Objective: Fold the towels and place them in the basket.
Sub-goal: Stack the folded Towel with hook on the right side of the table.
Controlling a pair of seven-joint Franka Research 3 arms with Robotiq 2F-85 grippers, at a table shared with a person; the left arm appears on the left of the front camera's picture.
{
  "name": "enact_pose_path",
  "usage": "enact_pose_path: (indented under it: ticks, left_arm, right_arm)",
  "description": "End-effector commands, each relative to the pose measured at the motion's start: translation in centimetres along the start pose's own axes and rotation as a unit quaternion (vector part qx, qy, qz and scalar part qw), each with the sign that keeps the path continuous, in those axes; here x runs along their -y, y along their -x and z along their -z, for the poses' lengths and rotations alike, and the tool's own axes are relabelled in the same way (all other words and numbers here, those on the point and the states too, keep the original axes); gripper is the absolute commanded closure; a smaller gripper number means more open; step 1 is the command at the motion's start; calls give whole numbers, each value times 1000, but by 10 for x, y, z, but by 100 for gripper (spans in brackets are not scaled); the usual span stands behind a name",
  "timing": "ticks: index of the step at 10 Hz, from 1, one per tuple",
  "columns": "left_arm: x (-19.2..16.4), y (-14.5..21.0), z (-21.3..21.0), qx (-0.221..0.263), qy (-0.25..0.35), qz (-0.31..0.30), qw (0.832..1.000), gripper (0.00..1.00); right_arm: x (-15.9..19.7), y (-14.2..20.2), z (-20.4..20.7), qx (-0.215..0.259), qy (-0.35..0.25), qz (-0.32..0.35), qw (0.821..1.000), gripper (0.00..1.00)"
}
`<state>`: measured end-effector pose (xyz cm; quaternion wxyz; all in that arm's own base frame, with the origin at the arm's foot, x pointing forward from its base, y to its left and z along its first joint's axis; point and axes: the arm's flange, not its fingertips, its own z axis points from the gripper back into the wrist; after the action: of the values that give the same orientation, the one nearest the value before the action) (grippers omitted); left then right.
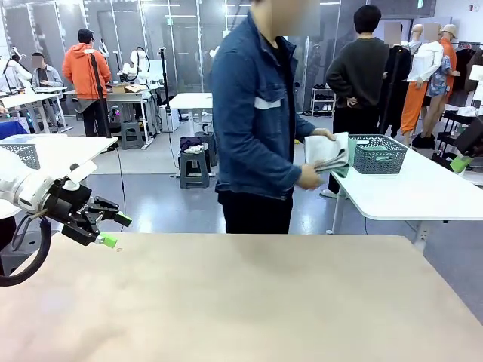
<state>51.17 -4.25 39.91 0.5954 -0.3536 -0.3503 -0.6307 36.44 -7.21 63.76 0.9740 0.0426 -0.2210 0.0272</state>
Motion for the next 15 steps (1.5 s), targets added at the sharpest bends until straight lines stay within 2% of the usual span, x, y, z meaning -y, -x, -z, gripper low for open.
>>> enact_pose_path:
  ticks: [1, 15]
  left_arm:
    - [1, -1, -1, -4, 0, 3, 1000, 2]
    - [1, -1, -1, -4, 0, 3, 1000, 2]
  right_arm:
    - [-1, -3, 0, -2, 8, 10, 1000, 0]
    - [-1, -3, 0, -2, 8, 10, 1000, 0]
